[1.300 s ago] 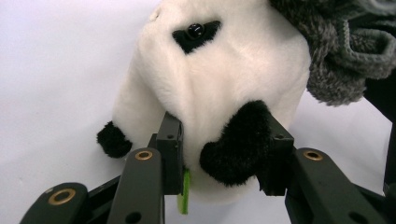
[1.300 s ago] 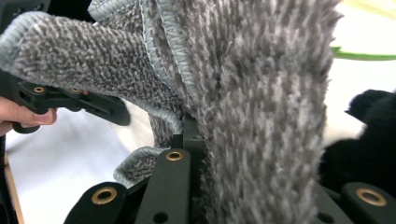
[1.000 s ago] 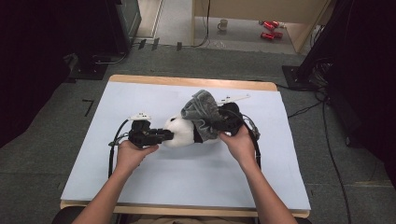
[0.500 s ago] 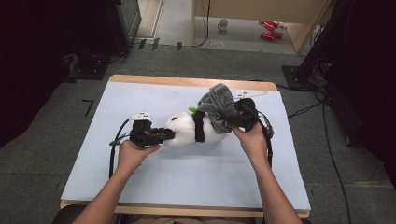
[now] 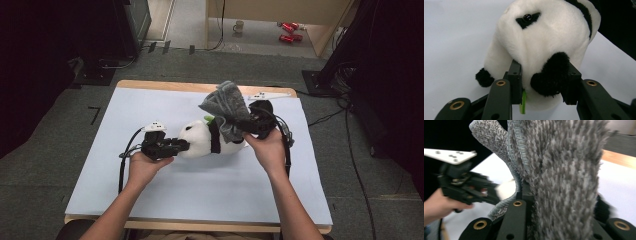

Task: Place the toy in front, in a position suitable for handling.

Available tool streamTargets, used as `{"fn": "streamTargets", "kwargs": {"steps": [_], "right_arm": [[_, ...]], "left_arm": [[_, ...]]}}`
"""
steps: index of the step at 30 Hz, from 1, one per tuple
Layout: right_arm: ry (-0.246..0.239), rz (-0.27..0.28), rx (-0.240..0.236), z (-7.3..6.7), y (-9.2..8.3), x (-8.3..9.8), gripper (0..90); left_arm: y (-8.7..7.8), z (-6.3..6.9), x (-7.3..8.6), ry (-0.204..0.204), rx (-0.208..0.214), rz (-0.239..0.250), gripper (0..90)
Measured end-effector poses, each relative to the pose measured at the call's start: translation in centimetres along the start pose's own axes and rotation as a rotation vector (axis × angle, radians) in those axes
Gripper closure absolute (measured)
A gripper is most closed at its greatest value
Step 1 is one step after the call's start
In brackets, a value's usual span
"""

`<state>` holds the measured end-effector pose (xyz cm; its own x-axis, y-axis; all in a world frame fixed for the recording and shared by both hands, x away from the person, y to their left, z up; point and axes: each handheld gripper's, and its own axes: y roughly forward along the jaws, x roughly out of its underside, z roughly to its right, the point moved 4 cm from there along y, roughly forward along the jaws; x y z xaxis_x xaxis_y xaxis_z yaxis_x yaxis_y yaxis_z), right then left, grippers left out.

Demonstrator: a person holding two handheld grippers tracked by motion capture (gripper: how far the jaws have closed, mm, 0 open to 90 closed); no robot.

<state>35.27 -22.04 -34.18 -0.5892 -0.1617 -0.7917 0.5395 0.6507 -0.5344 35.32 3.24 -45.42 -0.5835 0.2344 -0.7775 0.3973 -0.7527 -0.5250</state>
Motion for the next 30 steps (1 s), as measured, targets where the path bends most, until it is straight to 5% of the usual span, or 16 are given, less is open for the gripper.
{"fn": "streamTargets", "kwargs": {"steps": [13, 19, 27, 30], "right_arm": [[-0.002, -0.106, -0.191, -5.2, 6.6, 2.2, 80.0], [-0.017, -0.158, -0.157, -4.4, 9.0, 3.8, 79.8], [-0.059, -0.196, -0.051, -2.4, 7.4, 3.6, 79.7], [-0.065, -0.216, 0.073, -0.1, 6.2, 3.8, 79.8]], "left_arm": [[0.4, 1.7, 0.0, 0.041, -0.036, 0.020, 60.5], [0.6, 1.5, 0.2, 0.056, -0.042, 0.001, 60.7], [0.5, 0.8, 0.2, 0.044, -0.040, -0.015, 60.9], [0.3, 0.1, 0.3, 0.017, -0.022, -0.013, 60.9]]}}
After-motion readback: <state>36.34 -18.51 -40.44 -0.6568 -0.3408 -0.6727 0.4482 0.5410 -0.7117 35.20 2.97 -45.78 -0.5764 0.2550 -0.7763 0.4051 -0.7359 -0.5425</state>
